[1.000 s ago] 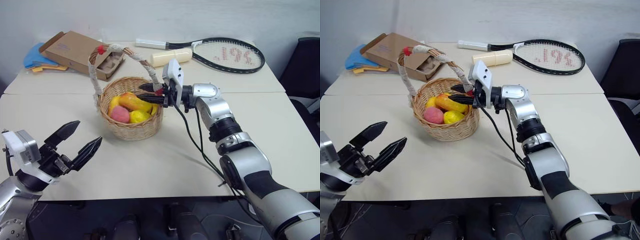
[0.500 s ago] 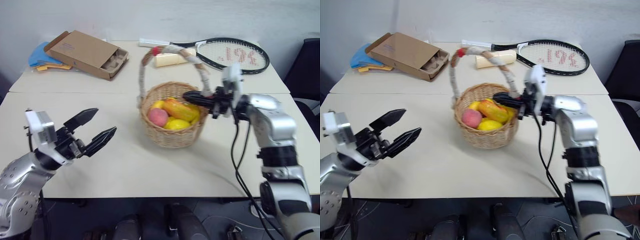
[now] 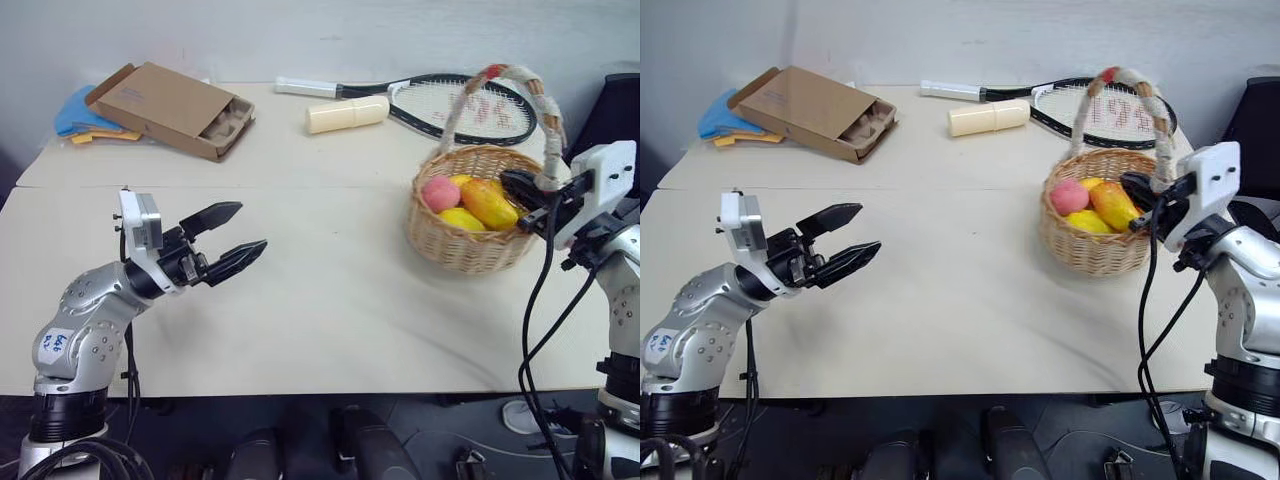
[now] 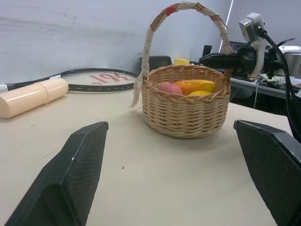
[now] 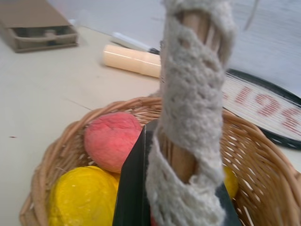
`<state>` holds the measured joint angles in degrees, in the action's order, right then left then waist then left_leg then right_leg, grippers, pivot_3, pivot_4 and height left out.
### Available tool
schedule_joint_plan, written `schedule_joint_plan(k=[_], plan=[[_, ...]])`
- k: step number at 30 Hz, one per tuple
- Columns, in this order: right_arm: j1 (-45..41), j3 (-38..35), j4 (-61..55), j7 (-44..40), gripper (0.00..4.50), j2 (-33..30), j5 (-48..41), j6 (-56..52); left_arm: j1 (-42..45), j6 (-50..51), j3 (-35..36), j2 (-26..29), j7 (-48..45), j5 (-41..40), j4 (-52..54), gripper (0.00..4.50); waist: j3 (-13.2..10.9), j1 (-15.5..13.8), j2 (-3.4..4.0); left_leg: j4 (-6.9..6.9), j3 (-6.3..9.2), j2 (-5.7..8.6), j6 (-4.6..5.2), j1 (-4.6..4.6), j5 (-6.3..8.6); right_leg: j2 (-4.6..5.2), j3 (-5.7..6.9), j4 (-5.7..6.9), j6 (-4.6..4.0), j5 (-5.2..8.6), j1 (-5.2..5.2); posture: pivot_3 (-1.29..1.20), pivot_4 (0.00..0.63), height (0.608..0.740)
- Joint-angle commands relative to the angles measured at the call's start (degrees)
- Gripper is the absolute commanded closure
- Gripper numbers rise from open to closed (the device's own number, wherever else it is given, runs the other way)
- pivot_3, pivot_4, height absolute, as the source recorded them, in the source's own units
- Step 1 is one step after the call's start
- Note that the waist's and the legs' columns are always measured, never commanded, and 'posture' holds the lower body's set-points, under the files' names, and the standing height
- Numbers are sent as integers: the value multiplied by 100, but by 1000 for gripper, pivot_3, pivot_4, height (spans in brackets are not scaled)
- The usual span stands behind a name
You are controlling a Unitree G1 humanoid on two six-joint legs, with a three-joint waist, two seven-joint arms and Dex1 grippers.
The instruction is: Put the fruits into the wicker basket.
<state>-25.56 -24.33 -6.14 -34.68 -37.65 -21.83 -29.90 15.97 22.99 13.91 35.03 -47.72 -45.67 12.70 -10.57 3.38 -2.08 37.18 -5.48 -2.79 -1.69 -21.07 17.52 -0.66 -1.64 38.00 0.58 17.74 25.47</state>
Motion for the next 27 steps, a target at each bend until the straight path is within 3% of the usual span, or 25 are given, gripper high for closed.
schedule_joint_plan(k=[1, 2, 3, 6, 11, 16, 22, 27], plan=[[55, -165, 152, 372, 4473, 113, 12, 143, -45, -69, 66, -51, -4, 20, 239, 0, 0, -5, 0, 1, 0, 0, -3, 0, -2, 0, 0, 0, 1, 0, 0, 0, 150, 740], [143, -149, 240, 382, 4473, 105, 47, 182, -91, -48, 79, -64, 9, 11, 297, 0, 0, -6, 0, 1, 0, 0, -4, 0, -2, 0, -1, -1, 2, -1, 0, 0, 150, 740], [235, -144, 328, 333, 4025, 84, 72, 299, -148, -23, 96, -58, 14, -1, 355, 0, 1, -16, -1, 1, -1, 0, -4, 0, -3, 0, -3, -1, 4, -2, 0, 0, 150, 740], [425, -214, 394, 245, 3290, -12, 41, 504, -332, 44, 203, 12, 1, -60, 483, 0, 0, -16, -1, 2, -3, 1, -4, -2, -3, 0, -7, -3, 8, -4, 0, 0, 150, 740], [706, -508, 166, -117, 1681, -264, -276, 656, -666, 137, 361, 62, -38, -120, 561, 0, 2, -18, 3, 1, -6, 1, -2, 2, -3, 0, -11, 0, 10, -5, -1, 0, 150, 740], [1232, -1146, 66, -816, 94, -750, -631, 877, -861, 130, 422, 145, -183, -54, 401, 0, 2, -46, 3, 3, -5, 2, 6, 0, 1, 0, -11, -4, 13, -5, -2, 0, 150, 740], [2072, -2013, 215, -1954, 38, -1099, -962, 1661, -1047, -264, 526, 227, -114, 481, 184, 0, 2, -68, 3, 4, -4, 6, 30, 1, 12, 0, -15, -10, 20, -6, -7, 0, 150, 740], [3253, -1910, -99, -2417, 38, -875, -633, 2241, -1817, -1332, 451, 214, -266, 1537, -151, 0, 9, -9, 8, -14, -6, 6, 28, 14, 13, -5, -26, -12, 20, -5, -15, 0, 150, 740]])
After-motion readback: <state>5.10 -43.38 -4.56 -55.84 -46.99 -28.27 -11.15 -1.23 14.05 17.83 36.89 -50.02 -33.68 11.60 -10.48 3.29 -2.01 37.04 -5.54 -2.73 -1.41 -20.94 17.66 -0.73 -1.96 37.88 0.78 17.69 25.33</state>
